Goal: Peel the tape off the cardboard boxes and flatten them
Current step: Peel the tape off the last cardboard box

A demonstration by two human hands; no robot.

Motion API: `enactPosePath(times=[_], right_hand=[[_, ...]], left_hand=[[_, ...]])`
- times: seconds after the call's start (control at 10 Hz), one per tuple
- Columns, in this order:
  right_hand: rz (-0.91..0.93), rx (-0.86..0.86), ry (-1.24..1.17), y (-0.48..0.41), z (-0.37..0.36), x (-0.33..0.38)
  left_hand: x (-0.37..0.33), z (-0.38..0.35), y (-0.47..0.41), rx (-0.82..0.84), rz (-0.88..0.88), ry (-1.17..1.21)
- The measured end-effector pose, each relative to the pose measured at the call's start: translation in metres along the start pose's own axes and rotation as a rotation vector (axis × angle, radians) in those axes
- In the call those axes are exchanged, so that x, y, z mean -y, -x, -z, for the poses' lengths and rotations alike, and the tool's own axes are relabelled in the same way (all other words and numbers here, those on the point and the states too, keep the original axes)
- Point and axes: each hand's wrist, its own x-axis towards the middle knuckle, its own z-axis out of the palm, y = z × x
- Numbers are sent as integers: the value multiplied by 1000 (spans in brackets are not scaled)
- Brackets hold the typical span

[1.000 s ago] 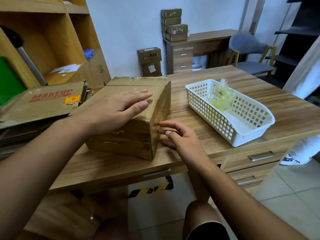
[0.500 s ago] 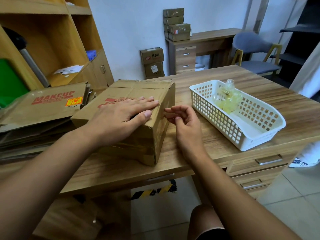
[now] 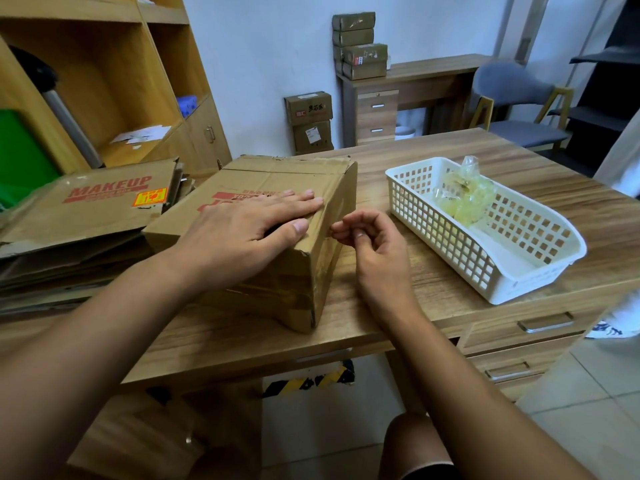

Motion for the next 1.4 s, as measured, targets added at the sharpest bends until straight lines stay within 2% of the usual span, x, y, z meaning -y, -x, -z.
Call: enactPosePath(times=[0.2,0.5,0.8,1.1,1.4], right_hand=[[-21,-9,-88,-3,-1,-2],[-18,46,-66,0,2,-2],[-105,-78,-43,-15,2,-13],[61,-94,226,-45,0,-17],[74,-111,174,-44,1,-22]], left_hand=[[1,-1,0,5,27,12],[1,-1,0,-20,23,17],[-2,1,-1,-19,72,42],[-2,2,-1,-8,84,60],[1,0,-2,0,98,46]])
